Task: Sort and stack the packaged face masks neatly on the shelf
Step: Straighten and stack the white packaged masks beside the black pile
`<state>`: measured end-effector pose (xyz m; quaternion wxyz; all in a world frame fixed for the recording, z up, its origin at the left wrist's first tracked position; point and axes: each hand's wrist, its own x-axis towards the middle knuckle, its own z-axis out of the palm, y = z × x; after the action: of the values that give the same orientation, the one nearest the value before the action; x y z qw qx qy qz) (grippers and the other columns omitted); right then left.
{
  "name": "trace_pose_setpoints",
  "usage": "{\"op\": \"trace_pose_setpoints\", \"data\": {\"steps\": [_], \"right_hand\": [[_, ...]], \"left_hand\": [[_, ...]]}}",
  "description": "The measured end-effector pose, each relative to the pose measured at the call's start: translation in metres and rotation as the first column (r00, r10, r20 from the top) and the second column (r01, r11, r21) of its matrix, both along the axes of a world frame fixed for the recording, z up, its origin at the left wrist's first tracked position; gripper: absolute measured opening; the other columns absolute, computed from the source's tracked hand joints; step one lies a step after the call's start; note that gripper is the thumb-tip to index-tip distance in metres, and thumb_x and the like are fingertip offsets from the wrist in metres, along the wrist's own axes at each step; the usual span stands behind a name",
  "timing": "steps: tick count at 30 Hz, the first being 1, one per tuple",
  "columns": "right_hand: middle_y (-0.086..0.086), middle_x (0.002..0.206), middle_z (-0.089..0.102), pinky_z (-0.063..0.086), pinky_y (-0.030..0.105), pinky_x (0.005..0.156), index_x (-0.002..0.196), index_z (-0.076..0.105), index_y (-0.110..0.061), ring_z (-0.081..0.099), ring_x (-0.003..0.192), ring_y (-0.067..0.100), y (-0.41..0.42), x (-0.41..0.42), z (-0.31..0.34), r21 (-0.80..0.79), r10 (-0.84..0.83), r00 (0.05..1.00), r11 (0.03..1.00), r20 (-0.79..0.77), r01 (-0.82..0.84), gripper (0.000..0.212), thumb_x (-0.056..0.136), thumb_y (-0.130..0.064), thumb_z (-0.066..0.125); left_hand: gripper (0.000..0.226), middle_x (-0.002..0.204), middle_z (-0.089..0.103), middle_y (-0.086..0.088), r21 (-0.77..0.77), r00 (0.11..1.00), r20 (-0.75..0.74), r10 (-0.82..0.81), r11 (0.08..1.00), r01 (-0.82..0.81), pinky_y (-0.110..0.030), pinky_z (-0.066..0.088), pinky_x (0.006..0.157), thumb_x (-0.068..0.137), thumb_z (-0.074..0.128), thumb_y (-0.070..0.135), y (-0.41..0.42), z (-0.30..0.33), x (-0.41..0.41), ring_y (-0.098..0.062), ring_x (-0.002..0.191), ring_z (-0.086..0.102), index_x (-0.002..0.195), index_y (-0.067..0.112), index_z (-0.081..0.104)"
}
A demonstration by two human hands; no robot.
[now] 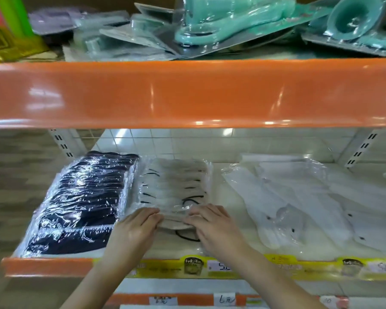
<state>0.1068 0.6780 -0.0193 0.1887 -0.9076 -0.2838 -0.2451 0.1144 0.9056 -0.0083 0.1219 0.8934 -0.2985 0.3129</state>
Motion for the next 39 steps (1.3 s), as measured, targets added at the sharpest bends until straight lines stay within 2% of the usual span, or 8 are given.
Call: {"op": "trace_pose_setpoints", "data": {"steps": [4, 8, 12, 16, 22, 28, 34, 39], "right_hand": [[-0.014, 0.1, 0.06, 0.03, 0.021, 0.076, 0.091, 0.069, -0.029, 0.054, 0.093, 0.01, 0.009, -0.007, -0.009, -0.047, -0.012, 0.994, 0.999, -0.105, 0.007, 0.024, 0.086, -0.037, 0.047], [-0.017, 0.105, 0.055, 0.035, 0.02, 0.075, 0.1, 0.065, -0.03, 0.049, 0.1, 0.007, 0.01, -0.004, -0.015, -0.158, -0.06, 0.975, 0.987, -0.215, 0.026, 0.042, 0.073, -0.058, 0.047], [-0.013, 0.106, 0.054, 0.044, 0.026, 0.072, 0.105, 0.063, -0.027, 0.043, 0.102, 0.009, 0.013, -0.001, -0.016, -0.155, -0.098, 0.978, 0.985, -0.181, 0.07, 0.048, 0.066, -0.056, 0.063], [-0.014, 0.101, 0.054, 0.047, 0.025, 0.067, 0.096, 0.066, -0.028, 0.045, 0.096, 0.008, 0.018, 0.005, -0.017, -0.176, -0.162, 0.981, 0.974, -0.11, 0.142, 0.039, 0.068, -0.055, 0.06], [-0.012, 0.089, 0.056, 0.046, 0.025, 0.061, 0.08, 0.065, -0.027, 0.044, 0.087, 0.009, 0.025, 0.012, -0.019, -0.134, -0.234, 0.971, 0.965, -0.053, 0.225, 0.037, 0.052, -0.038, 0.086], [-0.009, 0.082, 0.054, 0.042, 0.025, 0.059, 0.073, 0.061, -0.026, 0.055, 0.075, 0.015, 0.032, 0.017, -0.021, -0.136, -0.283, 0.958, 0.952, -0.037, 0.276, 0.027, 0.054, -0.031, 0.081], [-0.013, 0.09, 0.058, 0.046, 0.029, 0.065, 0.083, 0.069, -0.025, 0.056, 0.086, 0.013, 0.033, 0.0, -0.022, -0.107, -0.284, 0.957, 0.955, -0.06, 0.277, 0.031, 0.083, -0.048, 0.048], [-0.011, 0.097, 0.061, 0.048, 0.028, 0.067, 0.091, 0.069, -0.024, 0.058, 0.09, 0.013, 0.036, -0.006, -0.022, -0.123, -0.295, 0.954, 0.95, -0.056, 0.287, 0.028, 0.088, -0.038, 0.045]], "left_hand": [[0.015, 0.095, 0.065, 0.006, 0.068, 0.986, -0.157, -0.056, 0.995, 0.067, -0.029, 0.05, 0.065, 0.081, 0.055, 0.032, 0.019, -0.023, 0.003, -0.019, 0.083, 0.064, 0.08, 0.022, 0.066], [0.028, 0.101, 0.062, 0.01, 0.073, 0.934, -0.352, -0.066, 0.992, 0.098, -0.023, 0.045, 0.069, 0.07, 0.058, 0.051, 0.028, -0.027, 0.011, -0.013, 0.088, 0.06, 0.083, 0.028, 0.065], [0.034, 0.104, 0.059, 0.015, 0.069, 0.92, -0.39, -0.04, 0.995, 0.073, -0.02, 0.044, 0.073, 0.068, 0.054, 0.057, 0.025, -0.021, 0.015, -0.007, 0.091, 0.055, 0.089, 0.033, 0.066], [0.027, 0.103, 0.057, 0.015, 0.062, 0.937, -0.348, 0.009, 0.998, 0.013, -0.025, 0.049, 0.069, 0.071, 0.053, 0.053, 0.018, -0.021, 0.02, -0.008, 0.09, 0.053, 0.083, 0.031, 0.064], [0.038, 0.09, 0.063, 0.003, 0.096, 0.969, -0.229, 0.092, 0.993, -0.072, -0.031, 0.051, 0.06, 0.048, 0.091, 0.02, 0.002, -0.018, 0.021, -0.02, 0.077, 0.062, 0.068, 0.017, 0.06], [0.004, 0.09, 0.062, 0.0, 0.069, 0.99, -0.098, 0.097, 0.994, -0.09, -0.031, 0.049, 0.058, 0.071, 0.06, 0.013, -0.002, -0.022, 0.022, -0.024, 0.076, 0.062, 0.074, 0.012, 0.059], [0.04, 0.104, 0.065, 0.008, 0.171, 0.96, -0.277, 0.048, 0.985, 0.0, -0.029, 0.054, 0.07, 0.074, 0.048, 0.059, 0.013, -0.025, 0.017, -0.013, 0.101, 0.057, 0.082, 0.023, 0.064], [0.046, 0.106, 0.071, 0.001, 0.177, 0.946, -0.301, 0.122, 0.982, -0.07, -0.032, 0.056, 0.073, 0.08, 0.044, 0.051, 0.005, -0.023, 0.012, -0.02, 0.099, 0.068, 0.091, 0.018, 0.074]]}}
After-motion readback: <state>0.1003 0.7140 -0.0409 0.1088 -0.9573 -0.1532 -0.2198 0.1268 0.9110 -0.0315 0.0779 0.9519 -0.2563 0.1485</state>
